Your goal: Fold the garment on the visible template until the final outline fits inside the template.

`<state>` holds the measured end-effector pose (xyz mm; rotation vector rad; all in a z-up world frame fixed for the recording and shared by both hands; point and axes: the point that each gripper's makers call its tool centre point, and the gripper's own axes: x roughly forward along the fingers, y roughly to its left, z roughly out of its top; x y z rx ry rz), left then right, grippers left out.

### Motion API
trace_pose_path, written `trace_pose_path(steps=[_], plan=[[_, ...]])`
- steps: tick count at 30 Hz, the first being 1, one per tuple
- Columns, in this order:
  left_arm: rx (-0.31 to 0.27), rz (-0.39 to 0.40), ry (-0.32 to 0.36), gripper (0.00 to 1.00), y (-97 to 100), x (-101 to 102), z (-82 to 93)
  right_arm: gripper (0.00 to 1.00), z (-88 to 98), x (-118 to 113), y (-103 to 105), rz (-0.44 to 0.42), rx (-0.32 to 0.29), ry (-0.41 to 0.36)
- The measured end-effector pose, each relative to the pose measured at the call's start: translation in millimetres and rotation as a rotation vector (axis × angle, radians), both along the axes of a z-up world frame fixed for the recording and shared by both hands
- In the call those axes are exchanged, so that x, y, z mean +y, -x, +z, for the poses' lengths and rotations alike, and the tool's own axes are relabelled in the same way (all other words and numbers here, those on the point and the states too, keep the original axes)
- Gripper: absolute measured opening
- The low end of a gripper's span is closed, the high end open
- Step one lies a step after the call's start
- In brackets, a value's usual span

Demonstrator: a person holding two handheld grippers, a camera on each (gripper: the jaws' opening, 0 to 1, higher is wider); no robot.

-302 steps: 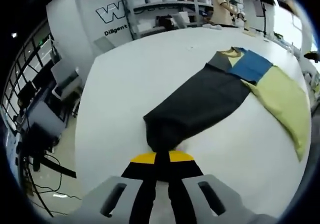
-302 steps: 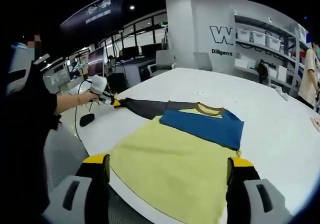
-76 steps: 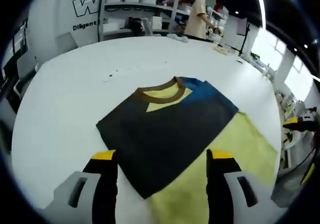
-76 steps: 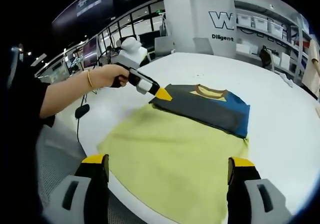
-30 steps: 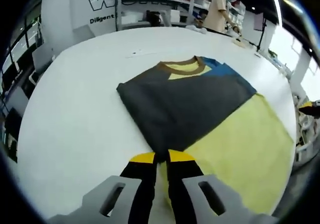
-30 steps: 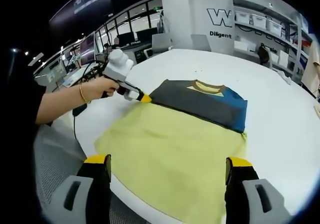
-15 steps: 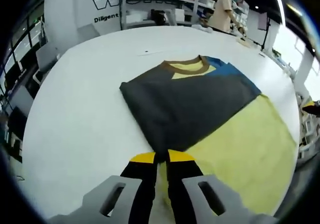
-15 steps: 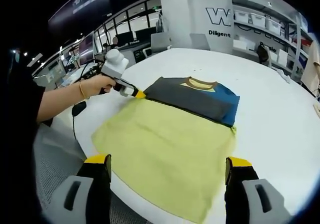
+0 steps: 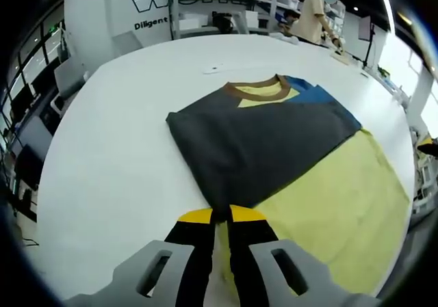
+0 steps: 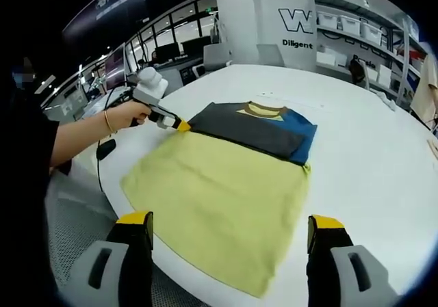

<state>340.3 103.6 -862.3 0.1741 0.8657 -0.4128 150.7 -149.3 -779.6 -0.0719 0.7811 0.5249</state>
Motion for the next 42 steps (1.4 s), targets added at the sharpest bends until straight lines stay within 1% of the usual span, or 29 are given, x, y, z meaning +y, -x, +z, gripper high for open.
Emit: trace_pose_path(steps=[8,12,15,16,19,21,22,23,25,27,32,36,39,42], plan=[[-0.002,-0.004,-0.002,0.05,-0.5,4.2,0.2,0.91,-1.1,-4.6,-0.9,-0.009,0.006,0.003],[0.001,0.007,0.014,0.07,0.2,5.4,1.6,0.9,-1.7,-6.0,-0.6,-0.015,0.012,-0.001],[-0.007,0.024,0.033,0.09,1.5,9.1,9.2,0.89,-2.8,-7.9,-0.9,-0.018,0.016,0.005],[-0.023,0.019,0.034,0.09,1.5,10.4,13.5,0.89,-3.4,-8.5,-1.0,-0.022,0.02,0.004],[-0.034,0.01,0.045,0.11,3.5,12.5,19.8,0.88,-4.6,-8.6,-1.5,-0.026,0.025,-0.001],[-0.034,-0.005,0.074,0.16,6.6,11.7,25.8,0.92,-2.2,-5.9,-2.5,-0.03,0.019,-0.02],[-0.044,0.002,0.082,0.19,7.4,13.2,29.9,0.94,1.0,-3.8,-4.6,-0.039,0.009,-0.044],[-0.049,-0.001,0.082,0.22,8.2,13.9,32.1,0.96,2.7,-3.7,-5.8,-0.043,0.002,-0.05],[-0.059,0.0,0.082,0.25,9.4,15.8,36.2,0.96,4.6,-2.6,-6.0,-0.041,0.0,-0.056],[-0.057,0.001,0.092,0.29,12.4,16.8,40.6,0.99,6.6,-0.5,-6.5,-0.044,-0.001,-0.074],[-0.05,-0.018,0.1,0.44,21.3,13.6,47.9,0.99,7.2,0.7,-5.7,-0.045,-0.005,-0.079],[-0.037,-0.038,0.114,0.53,32.0,9.8,50.8,0.99,6.2,1.1,-3.5,-0.041,-0.002,-0.071],[-0.002,-0.074,0.095,0.6,44.6,6.3,46.0,0.99,5.4,1.4,-2.0,-0.037,0.001,-0.067],[0.0,-0.089,0.084,0.64,52.0,4.9,43.7,0.99,4.8,1.5,-1.1,-0.032,0.002,-0.061]])
